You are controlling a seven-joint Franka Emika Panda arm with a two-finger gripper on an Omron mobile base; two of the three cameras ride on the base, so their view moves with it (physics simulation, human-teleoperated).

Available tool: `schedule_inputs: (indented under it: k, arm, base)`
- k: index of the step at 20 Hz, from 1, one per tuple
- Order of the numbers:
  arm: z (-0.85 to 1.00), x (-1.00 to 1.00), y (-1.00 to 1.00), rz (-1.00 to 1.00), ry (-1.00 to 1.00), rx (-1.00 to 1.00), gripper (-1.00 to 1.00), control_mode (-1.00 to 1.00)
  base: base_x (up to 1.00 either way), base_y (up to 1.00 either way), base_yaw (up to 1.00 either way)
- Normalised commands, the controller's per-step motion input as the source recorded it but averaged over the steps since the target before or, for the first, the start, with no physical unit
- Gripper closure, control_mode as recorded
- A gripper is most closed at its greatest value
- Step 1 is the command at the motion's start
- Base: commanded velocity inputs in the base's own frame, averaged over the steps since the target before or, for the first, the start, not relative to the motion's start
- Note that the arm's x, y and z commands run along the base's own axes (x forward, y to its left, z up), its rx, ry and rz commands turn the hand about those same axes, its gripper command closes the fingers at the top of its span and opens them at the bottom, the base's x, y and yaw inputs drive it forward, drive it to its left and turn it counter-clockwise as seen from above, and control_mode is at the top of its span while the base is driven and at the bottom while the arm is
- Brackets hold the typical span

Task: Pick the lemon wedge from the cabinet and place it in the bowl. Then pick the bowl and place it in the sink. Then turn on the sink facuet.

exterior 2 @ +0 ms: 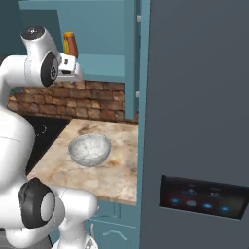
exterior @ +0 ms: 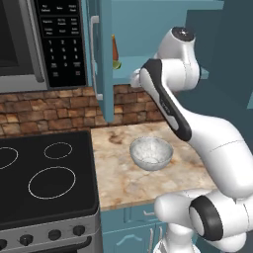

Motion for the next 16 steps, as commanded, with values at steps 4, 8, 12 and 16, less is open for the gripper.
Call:
schedule_inputs:
  k: [4,8,12,16]
  arm:
    - [0.31,0.11,0.04,0.01,0.02,0.11,-1.00,-1.00]
    - [0.01,0.37,0.13,0.04,0.00,0.00,-1.00,-1.00]
    - [0.00,0.60,0.05,0.06,0.00,0.00,-1.00,-1.00]
    - [0.02,0.60,0.05,0.15,0.00,0.01,-1.00,-1.00]
  base:
    - [0.00,0.00,0.00]
    - [0.00,0.00,0.00]
    - [0.00,0.00,0.00]
    - [0.00,0.00,0.00]
